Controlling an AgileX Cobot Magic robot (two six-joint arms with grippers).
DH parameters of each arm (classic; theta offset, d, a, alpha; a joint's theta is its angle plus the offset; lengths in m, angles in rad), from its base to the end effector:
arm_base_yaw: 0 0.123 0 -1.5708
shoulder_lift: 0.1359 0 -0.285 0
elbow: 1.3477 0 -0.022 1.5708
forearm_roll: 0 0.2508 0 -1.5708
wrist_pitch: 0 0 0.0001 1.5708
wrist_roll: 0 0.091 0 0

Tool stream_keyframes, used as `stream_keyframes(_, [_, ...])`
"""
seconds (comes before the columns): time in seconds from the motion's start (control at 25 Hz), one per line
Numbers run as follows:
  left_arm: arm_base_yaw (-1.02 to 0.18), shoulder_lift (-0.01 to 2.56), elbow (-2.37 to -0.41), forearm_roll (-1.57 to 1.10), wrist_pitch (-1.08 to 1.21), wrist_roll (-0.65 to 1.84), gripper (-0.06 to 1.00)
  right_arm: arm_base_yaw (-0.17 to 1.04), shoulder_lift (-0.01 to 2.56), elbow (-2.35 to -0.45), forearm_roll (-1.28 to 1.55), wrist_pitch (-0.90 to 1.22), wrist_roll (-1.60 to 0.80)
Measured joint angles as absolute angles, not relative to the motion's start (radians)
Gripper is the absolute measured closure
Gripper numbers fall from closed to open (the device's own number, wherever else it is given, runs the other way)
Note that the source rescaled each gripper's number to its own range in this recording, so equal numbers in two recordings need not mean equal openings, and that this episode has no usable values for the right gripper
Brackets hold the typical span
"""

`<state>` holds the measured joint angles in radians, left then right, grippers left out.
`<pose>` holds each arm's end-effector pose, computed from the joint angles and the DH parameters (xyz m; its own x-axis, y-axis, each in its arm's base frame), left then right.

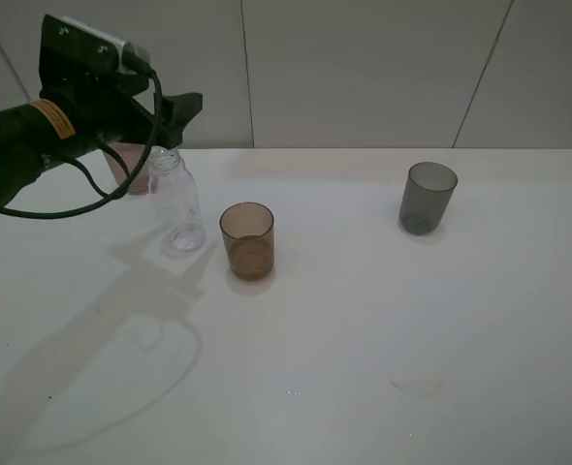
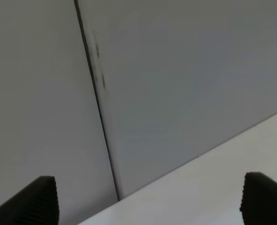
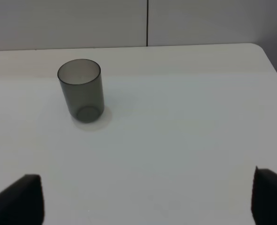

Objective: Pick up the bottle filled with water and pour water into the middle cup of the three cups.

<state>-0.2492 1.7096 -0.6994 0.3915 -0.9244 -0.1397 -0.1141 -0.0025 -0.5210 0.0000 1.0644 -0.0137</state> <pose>0.3157 -0.1089 0.2073 0.0195 0.0971 -0.9951 0.5307 0.8425 0.0926 -0.0078 0.0009 0.2828 -0.4370 0.0363 -0.8987 0.1079 0.9941 -0.0123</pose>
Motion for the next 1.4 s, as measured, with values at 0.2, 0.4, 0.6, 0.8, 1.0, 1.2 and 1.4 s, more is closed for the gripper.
stream_keyframes(0.2, [-0.249,1.515,-0.699,0.373,-0.683,-0.261,-0.06,-0.114,-0.002,-0.521,0.0,1.064,-0.014])
stream_keyframes(0.4, [-0.249,1.304,-0.699,0.28,-0.288,-0.355,-0.06,-0.114,-0.002,-0.521,0.0,1.064,-0.014])
stream_keyframes(0.6, [-0.249,1.111,-0.698,0.263,0.037,-0.372,-0.06,-0.114,-0.002,-0.521,0.0,1.064,-0.014])
stream_keyframes(0.8, [-0.249,0.788,-0.698,0.256,0.478,-0.374,-0.06,-0.114,-0.002,-0.521,0.0,1.064,-0.014])
stream_keyframes(1.0, [-0.249,0.544,-0.698,0.251,0.721,-0.374,-0.06,-0.114,-0.002,-0.521,0.0,1.064,-0.014])
stream_keyframes(1.2, [-0.249,0.384,-0.698,0.247,0.87,-0.348,-0.06,-0.114,-0.002,-0.521,0.0,1.064,-0.014])
stream_keyframes(1.4, [-0.249,0.237,-0.698,0.191,1.003,-0.209,-0.06,-0.114,-0.002,-0.521,0.0,1.064,-0.014])
